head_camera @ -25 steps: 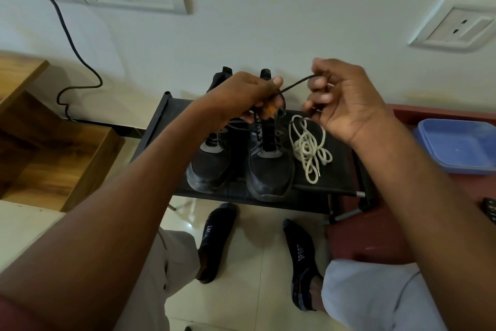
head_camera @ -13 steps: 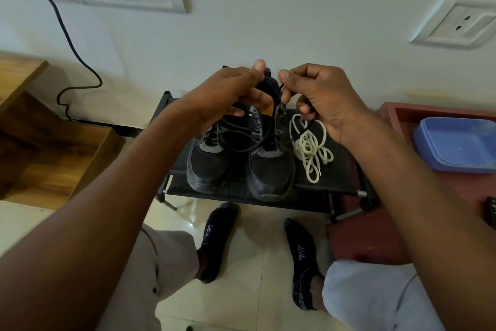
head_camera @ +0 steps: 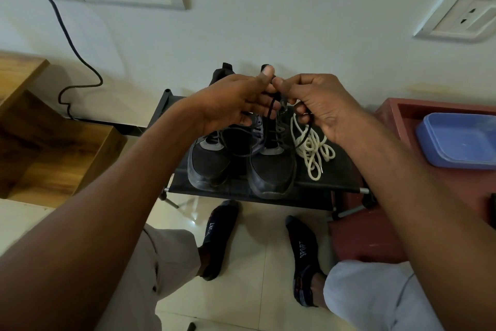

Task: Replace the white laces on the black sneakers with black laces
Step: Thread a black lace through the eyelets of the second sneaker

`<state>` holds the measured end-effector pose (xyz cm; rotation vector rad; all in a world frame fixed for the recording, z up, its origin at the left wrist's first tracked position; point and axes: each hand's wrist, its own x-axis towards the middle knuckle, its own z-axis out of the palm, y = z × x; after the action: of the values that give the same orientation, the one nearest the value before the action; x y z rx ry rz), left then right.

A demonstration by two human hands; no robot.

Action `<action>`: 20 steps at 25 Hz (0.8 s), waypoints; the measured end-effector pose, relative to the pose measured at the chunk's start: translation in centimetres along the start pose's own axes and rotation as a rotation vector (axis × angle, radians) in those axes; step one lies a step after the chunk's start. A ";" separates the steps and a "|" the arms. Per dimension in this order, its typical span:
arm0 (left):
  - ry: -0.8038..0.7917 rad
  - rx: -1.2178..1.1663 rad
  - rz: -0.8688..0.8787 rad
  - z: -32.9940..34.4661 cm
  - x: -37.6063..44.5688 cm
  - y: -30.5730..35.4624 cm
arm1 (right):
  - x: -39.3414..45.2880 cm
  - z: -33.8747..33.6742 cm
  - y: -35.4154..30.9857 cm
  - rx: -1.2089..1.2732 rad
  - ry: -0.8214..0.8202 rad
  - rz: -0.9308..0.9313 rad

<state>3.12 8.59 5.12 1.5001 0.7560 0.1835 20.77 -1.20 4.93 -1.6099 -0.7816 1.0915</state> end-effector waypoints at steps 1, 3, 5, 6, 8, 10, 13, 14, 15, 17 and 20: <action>-0.033 -0.014 0.002 0.1 0.0 0.0 | 0.2 0.1 0.1 0.007 0.002 0.005; -0.010 0.065 -0.001 -0.5 0.0 -0.4 | 0.6 -0.3 0.4 0.014 0.057 0.042; 0.059 0.436 -0.046 -1.6 -0.1 -1.0 | 1.0 -1.1 0.8 -0.037 0.161 0.071; 0.072 0.685 -0.099 -2.0 -0.3 -1.2 | 1.2 -1.3 0.9 -0.069 0.203 0.078; 0.055 1.036 -0.191 -1.8 -0.7 -1.4 | 1.2 -1.2 1.0 -0.108 0.202 0.091; 0.141 1.087 -0.144 -0.7 -0.8 -1.3 | 1.1 -0.7 0.9 -0.133 0.100 0.093; 0.245 0.784 0.027 0.2 -0.3 -0.7 | 0.9 -0.1 0.9 -0.137 -0.020 0.083; 0.188 0.597 0.037 0.4 0.0 -0.6 | 0.9 -0.1 1.0 -0.119 -0.025 0.080; 0.129 0.464 0.031 0.6 0.2 -0.5 | 1.0 -0.1 1.0 -0.093 -0.023 0.079; 0.099 0.418 0.060 0.8 0.7 -0.2 | 1.2 -0.2 1.0 -0.038 -0.017 0.069; 0.137 0.482 0.044 0.5 1.4 -0.6 | 1.6 0.0 1.3 -0.068 0.100 0.035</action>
<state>4.24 8.81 4.00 1.9762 0.9207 0.1439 21.36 -0.23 3.22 -1.7280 -0.7338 1.0099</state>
